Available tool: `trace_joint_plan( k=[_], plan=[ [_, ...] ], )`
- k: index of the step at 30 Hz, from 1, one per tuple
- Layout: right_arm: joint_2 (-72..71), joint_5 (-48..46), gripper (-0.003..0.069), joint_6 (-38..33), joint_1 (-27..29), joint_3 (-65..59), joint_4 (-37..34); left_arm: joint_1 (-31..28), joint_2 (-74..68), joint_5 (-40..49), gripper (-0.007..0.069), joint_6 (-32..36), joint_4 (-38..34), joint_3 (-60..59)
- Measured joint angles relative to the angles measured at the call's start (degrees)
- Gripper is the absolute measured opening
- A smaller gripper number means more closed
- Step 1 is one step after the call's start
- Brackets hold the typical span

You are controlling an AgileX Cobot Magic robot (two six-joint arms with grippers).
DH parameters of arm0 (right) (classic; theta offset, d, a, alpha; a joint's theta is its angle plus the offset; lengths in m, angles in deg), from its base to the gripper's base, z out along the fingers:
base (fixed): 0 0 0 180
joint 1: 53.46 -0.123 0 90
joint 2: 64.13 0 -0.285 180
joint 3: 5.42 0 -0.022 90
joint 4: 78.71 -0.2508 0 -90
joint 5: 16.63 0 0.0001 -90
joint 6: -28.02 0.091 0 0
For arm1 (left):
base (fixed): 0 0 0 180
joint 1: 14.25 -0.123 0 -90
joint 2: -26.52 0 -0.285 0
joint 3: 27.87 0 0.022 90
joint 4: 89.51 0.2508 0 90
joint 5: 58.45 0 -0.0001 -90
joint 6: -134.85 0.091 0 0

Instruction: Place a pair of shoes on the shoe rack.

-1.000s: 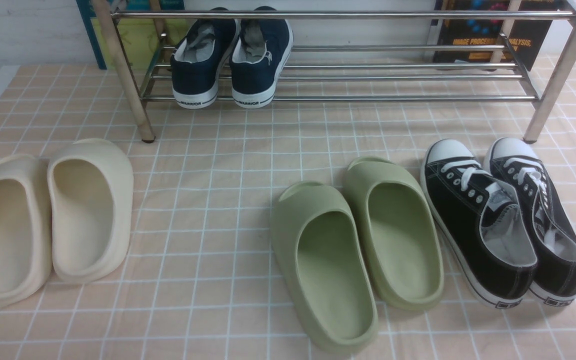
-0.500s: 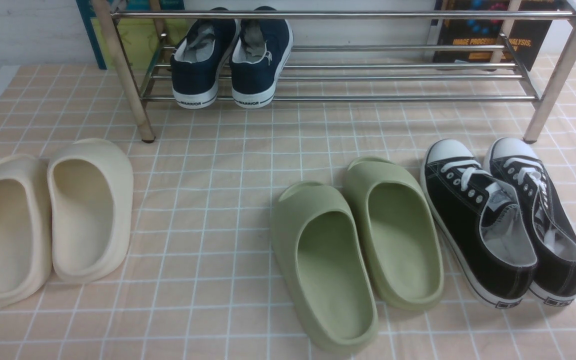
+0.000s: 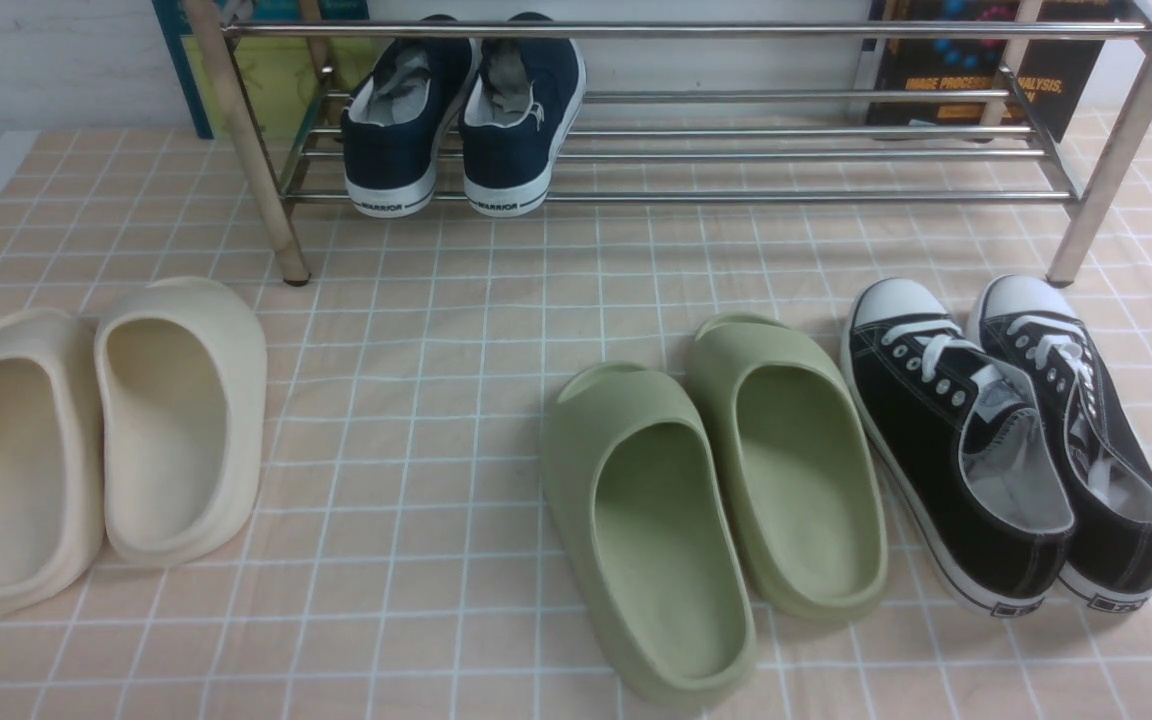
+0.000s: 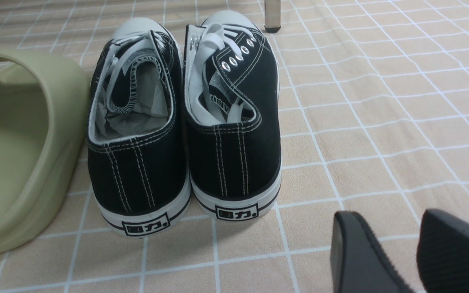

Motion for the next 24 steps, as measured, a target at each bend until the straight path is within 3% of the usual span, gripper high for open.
trace_joint_plan(
  k=[24],
  plan=[
    [0.0, 0.0, 0.0239, 0.0, 0.0, 0.0, 0.0, 0.0, 0.0, 0.0, 0.0073, 0.0, 0.0, 0.0]
  ],
)
